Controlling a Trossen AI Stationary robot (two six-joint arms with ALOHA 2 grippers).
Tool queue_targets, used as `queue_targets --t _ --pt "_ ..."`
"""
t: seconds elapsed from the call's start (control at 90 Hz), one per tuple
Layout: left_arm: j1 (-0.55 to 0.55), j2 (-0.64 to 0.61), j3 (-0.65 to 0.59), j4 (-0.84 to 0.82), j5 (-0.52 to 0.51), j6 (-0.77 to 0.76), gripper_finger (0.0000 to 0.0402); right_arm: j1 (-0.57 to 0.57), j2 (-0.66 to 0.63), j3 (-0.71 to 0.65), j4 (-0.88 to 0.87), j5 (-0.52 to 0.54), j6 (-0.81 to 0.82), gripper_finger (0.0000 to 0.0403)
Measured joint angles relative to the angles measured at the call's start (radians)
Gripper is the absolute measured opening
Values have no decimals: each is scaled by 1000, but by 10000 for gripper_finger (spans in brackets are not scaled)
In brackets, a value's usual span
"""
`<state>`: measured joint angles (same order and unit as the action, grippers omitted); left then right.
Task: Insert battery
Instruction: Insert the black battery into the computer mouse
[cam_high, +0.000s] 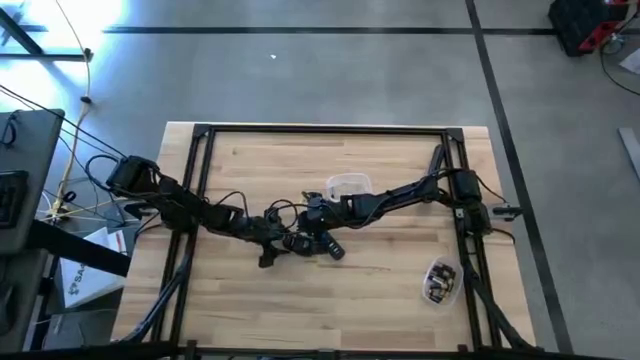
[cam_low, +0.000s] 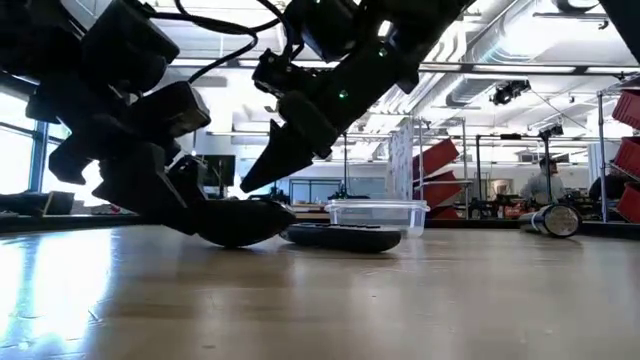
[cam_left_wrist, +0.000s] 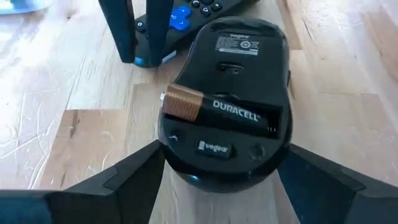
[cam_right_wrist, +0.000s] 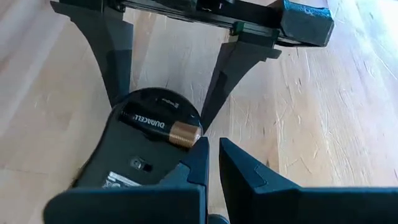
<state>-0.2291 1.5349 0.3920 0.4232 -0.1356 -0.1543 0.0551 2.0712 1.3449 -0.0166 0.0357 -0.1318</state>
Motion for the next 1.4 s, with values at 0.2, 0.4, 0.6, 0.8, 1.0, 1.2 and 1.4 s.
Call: queue_targets --t 0.2,0.4,0.6,0.8,1.0,1.2,1.4 --pt "0 -1 0 5 3 1 308 0 0 0 -2 0 0 4" --pt "0 -1 1 8 22 27 329 0 0 0 -2 -1 11 4" --pt "-1 -1 1 29 11 27 330 0 0 0 -2 -14 23 4" --pt "-1 -1 2 41 -15 27 330 0 0 0 -2 -17 30 4" --pt "-1 16 2 53 -56 -5 330 0 0 0 -2 -18 30 4" --pt "0 47 2 56 -74 -27 326 0 0 -1 -2 -18 29 4" --pt "0 57 2 114 -77 -9 318 0 0 -1 -3 -18 27 4"
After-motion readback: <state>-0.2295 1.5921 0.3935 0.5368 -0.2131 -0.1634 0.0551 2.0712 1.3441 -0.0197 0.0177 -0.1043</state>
